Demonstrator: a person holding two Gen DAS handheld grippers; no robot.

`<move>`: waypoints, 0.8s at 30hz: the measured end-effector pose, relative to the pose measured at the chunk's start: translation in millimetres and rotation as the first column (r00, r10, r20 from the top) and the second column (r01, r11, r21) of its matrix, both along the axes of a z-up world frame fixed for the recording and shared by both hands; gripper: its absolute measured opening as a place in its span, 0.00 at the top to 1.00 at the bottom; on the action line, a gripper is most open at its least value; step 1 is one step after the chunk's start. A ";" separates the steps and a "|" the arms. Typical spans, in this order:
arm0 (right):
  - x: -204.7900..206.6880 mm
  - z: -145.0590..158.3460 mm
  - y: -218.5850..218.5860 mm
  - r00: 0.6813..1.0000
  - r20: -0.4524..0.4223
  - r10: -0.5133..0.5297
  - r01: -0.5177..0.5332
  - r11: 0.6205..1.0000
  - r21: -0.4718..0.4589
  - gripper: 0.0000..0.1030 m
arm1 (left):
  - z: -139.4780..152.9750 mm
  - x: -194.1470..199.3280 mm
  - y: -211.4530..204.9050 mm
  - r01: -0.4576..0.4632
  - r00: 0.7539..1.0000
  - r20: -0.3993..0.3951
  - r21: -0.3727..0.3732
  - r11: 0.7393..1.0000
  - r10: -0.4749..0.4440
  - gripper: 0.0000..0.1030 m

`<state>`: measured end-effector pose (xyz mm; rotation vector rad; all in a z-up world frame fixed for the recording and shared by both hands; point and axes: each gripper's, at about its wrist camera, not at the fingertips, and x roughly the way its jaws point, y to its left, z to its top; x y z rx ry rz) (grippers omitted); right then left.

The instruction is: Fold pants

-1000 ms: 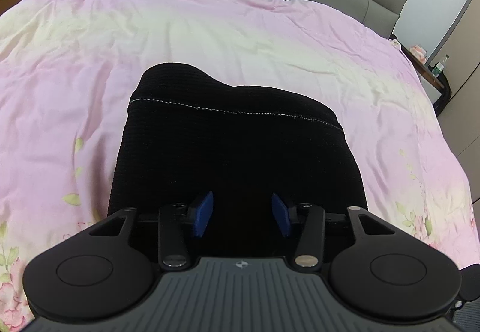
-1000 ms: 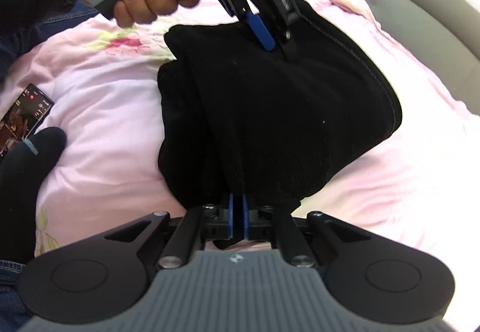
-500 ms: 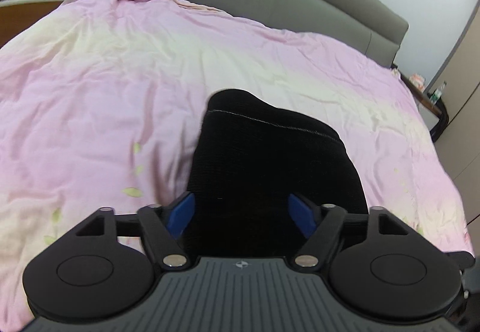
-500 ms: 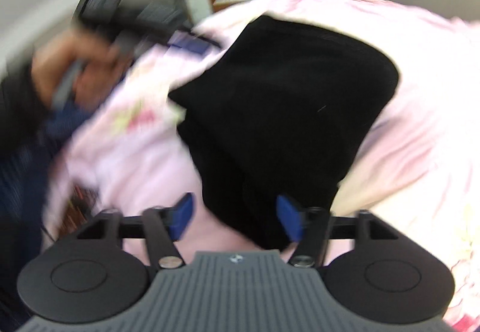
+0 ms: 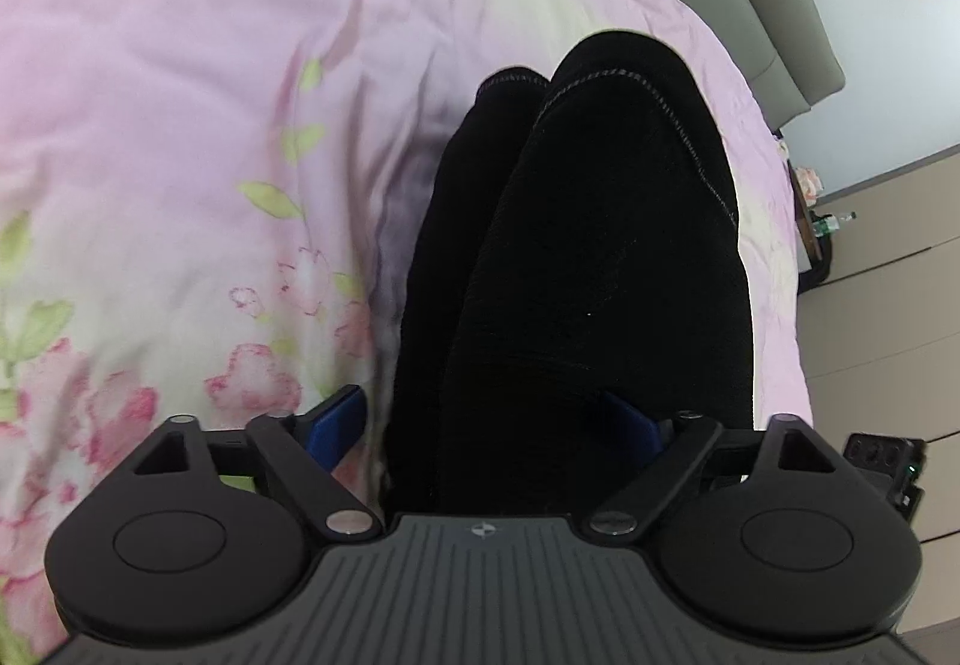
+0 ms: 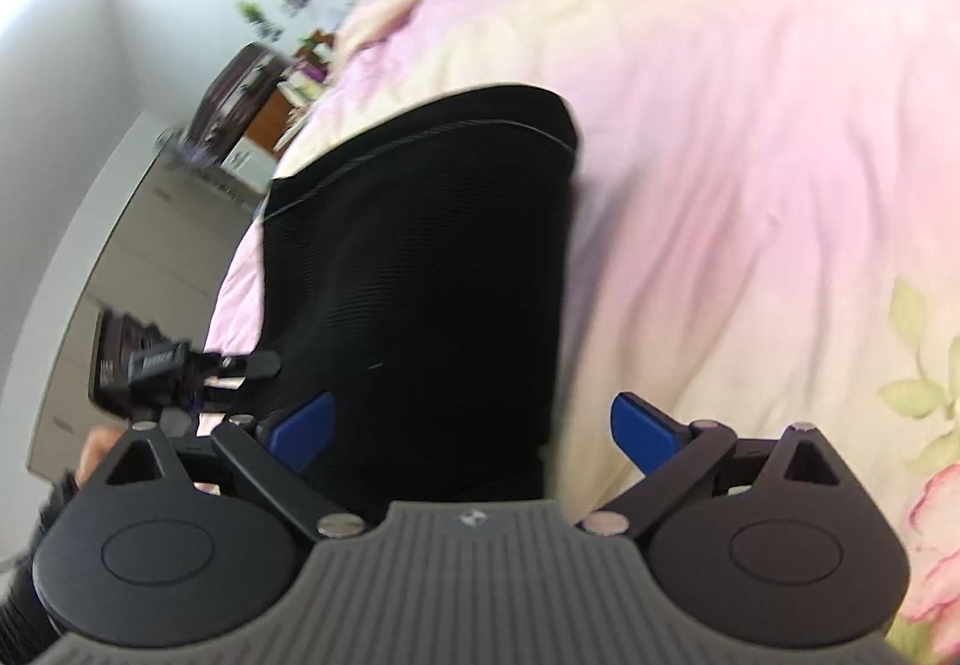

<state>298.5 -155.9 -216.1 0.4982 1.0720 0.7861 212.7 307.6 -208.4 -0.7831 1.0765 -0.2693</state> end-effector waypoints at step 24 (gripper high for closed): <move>68.4 -71.7 48.3 0.974 -0.213 0.079 -0.004 0.945 0.328 0.05 | -30.8 19.6 -8.7 0.088 0.993 0.089 -0.124 0.988 -0.077 0.00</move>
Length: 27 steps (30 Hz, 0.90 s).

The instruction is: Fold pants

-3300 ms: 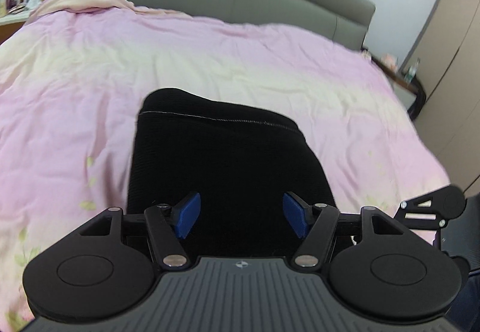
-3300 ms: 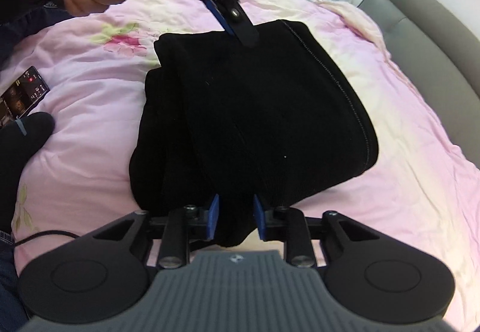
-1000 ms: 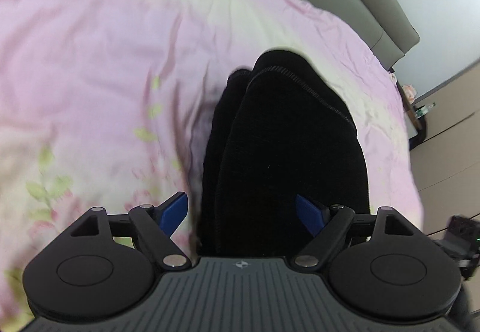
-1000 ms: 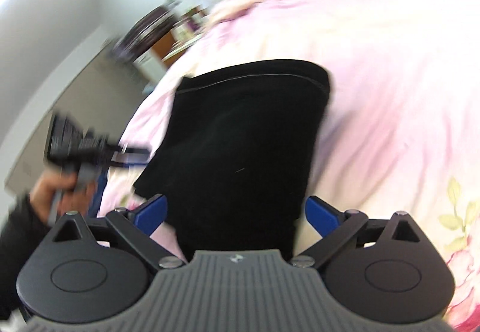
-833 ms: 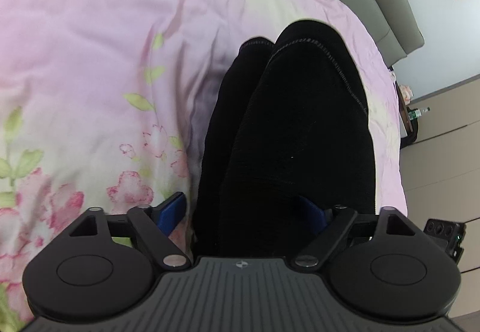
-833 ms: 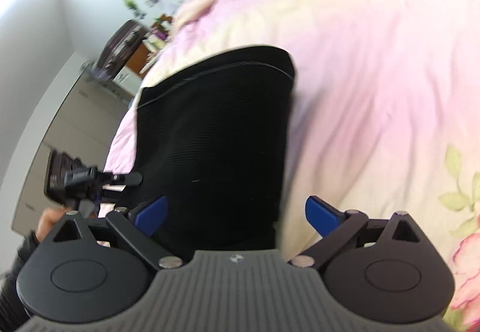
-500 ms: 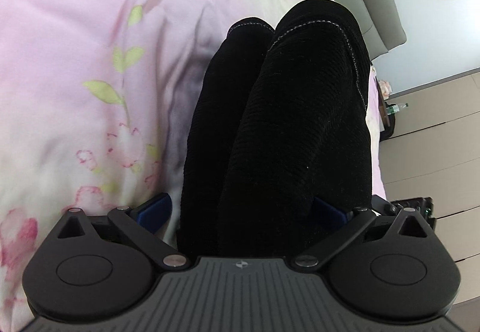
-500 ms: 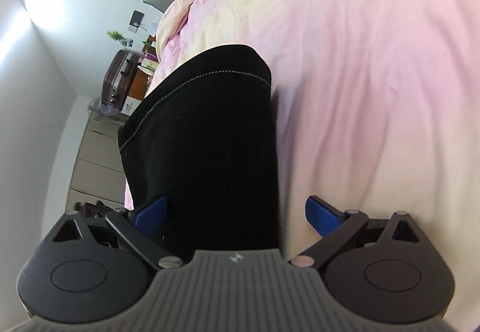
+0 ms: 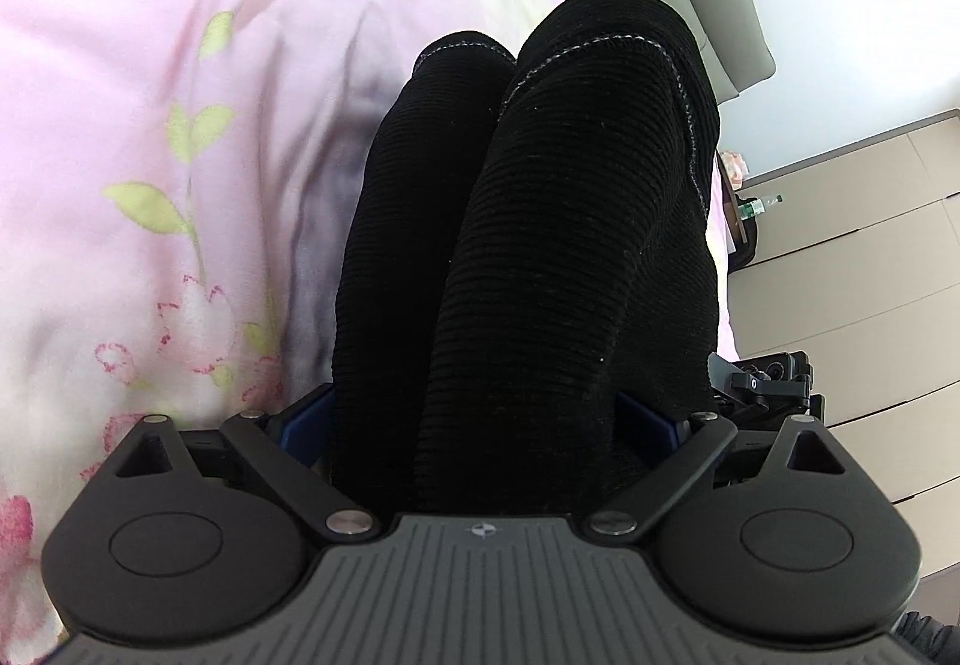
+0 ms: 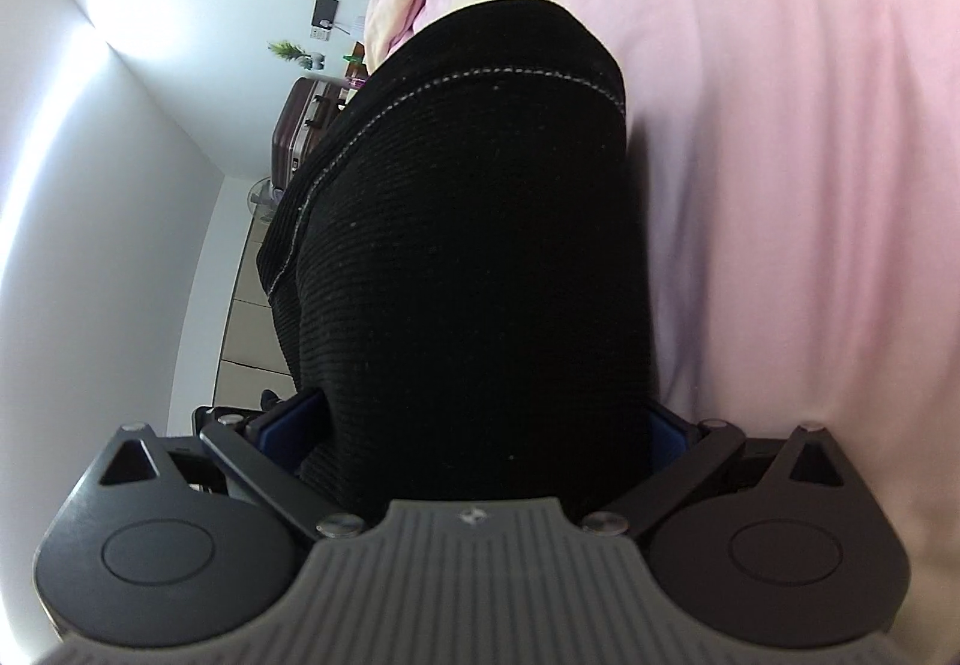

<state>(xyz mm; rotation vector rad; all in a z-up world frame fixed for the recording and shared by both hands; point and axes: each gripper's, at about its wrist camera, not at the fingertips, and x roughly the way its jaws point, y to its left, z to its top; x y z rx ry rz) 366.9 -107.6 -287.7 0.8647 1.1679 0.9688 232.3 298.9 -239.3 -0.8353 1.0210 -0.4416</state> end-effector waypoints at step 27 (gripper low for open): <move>-39.0 43.2 -28.8 0.996 0.078 -0.052 0.051 0.999 0.019 0.36 | 71.6 -23.0 -67.4 -0.015 0.990 0.144 0.185 0.983 -0.012 0.24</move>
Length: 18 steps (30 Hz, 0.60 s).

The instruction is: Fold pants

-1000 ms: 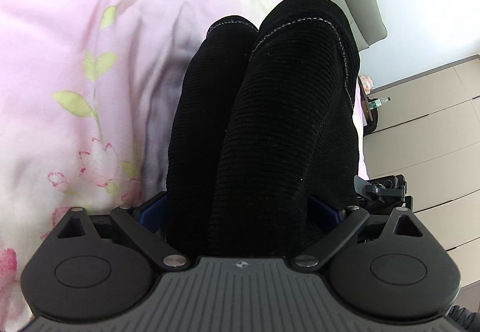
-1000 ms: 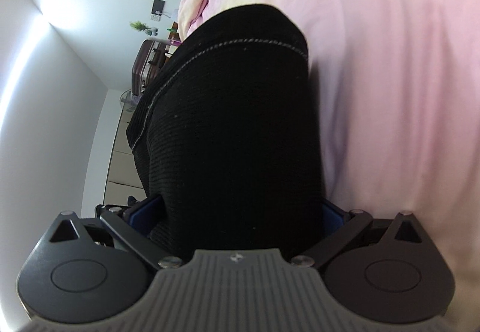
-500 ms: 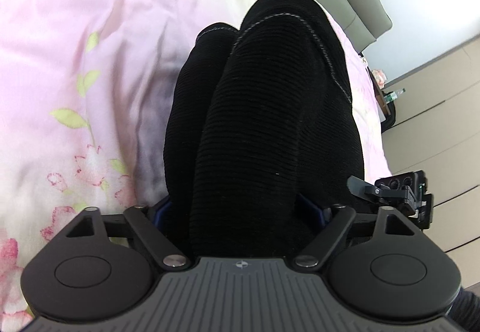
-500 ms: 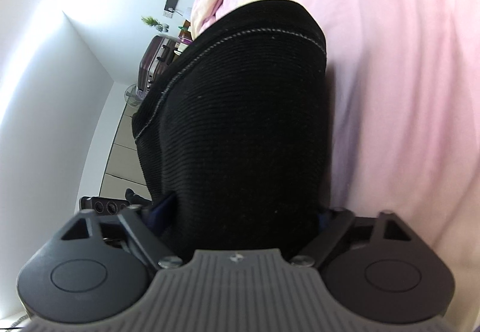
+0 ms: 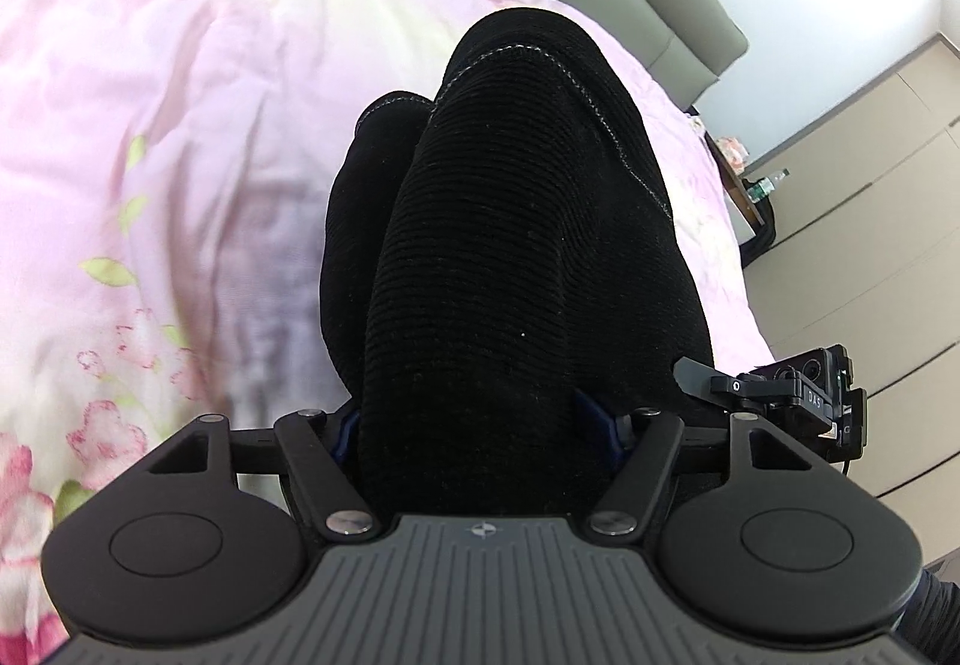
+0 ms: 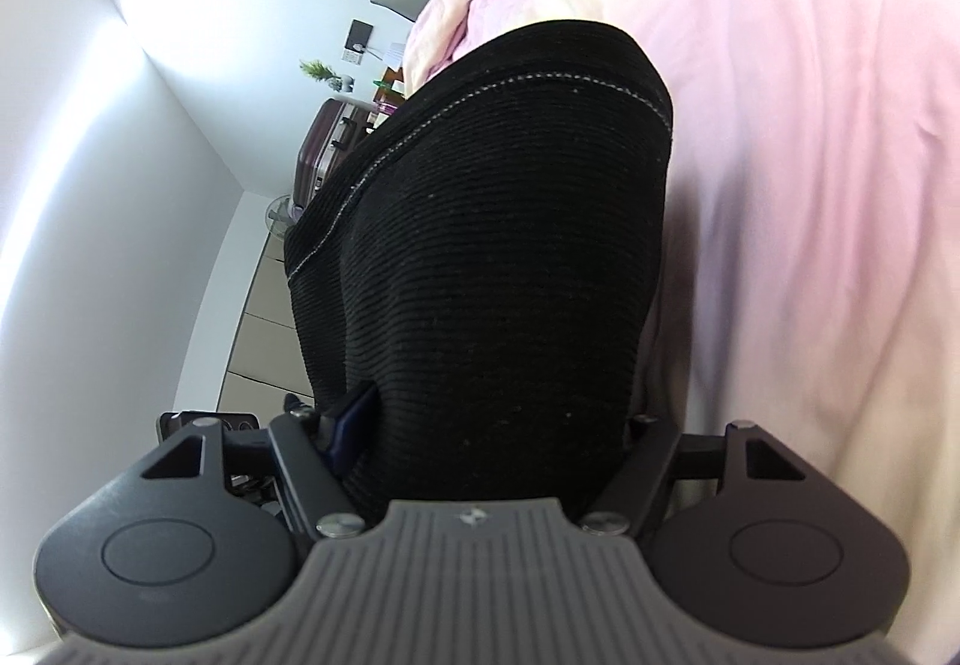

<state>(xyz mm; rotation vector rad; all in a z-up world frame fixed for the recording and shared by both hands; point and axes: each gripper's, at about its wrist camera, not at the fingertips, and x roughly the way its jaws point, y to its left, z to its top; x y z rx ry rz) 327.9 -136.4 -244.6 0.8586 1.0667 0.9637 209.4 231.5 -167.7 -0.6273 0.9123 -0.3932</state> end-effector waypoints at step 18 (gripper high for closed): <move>-82.7 147.6 -133.7 0.978 0.177 -0.107 0.118 0.992 -0.047 0.36 | 104.1 -25.8 -112.1 0.140 0.975 0.181 -0.033 0.990 -0.132 0.23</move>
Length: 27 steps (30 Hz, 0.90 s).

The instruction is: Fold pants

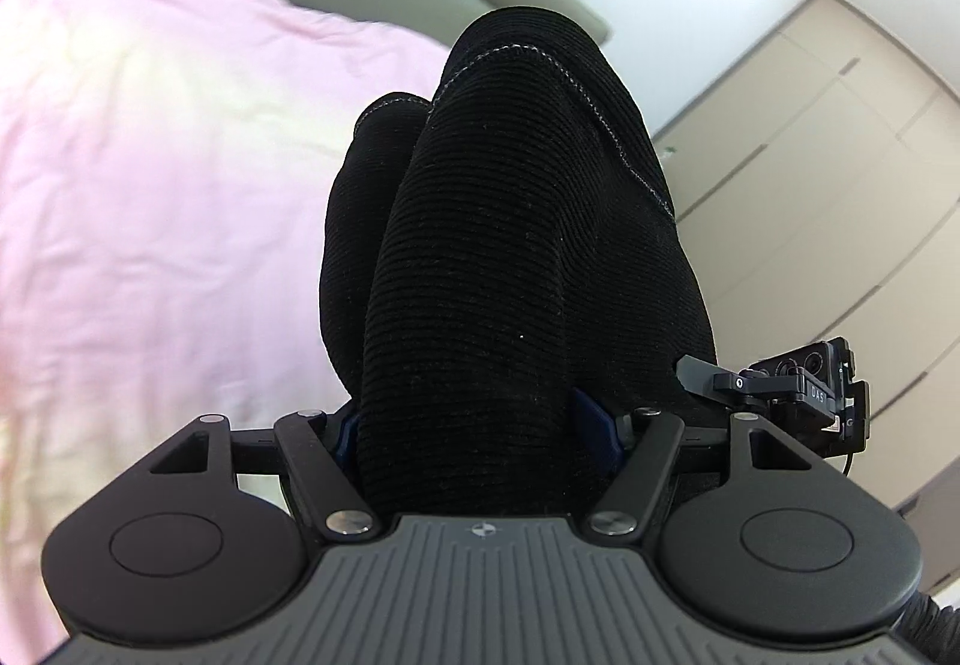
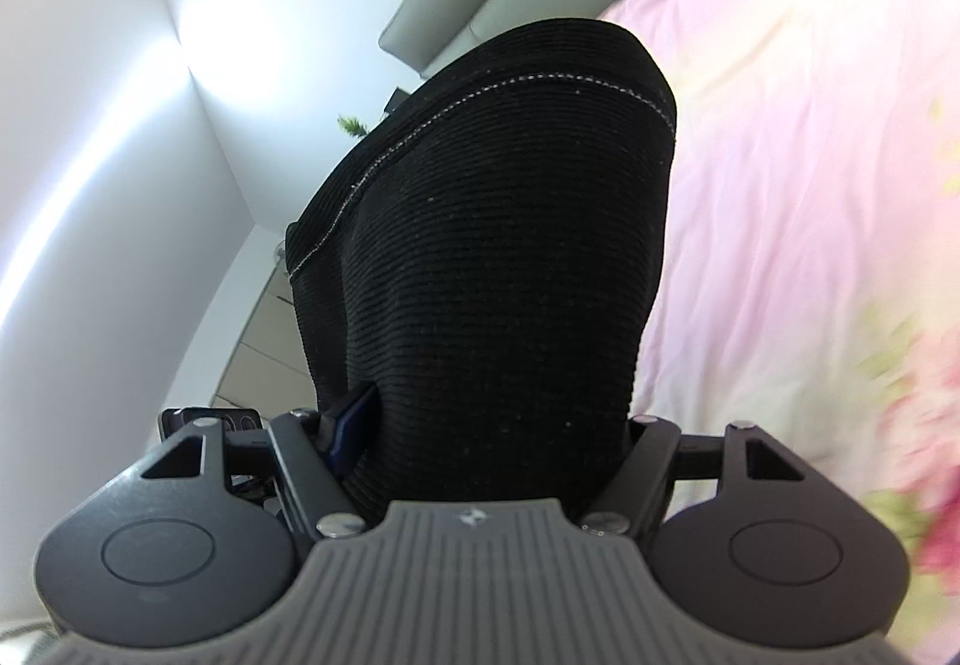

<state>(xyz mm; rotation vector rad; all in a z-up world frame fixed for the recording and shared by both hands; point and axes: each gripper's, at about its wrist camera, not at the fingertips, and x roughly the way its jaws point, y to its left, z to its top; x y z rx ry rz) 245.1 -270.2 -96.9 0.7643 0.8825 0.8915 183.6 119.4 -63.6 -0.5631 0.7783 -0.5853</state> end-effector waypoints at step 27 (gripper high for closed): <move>19.4 -51.7 -332.0 0.913 -0.105 -0.393 0.373 0.912 -0.170 0.35 | -86.4 194.2 -338.5 0.281 0.934 -0.208 -0.073 0.957 -0.290 0.23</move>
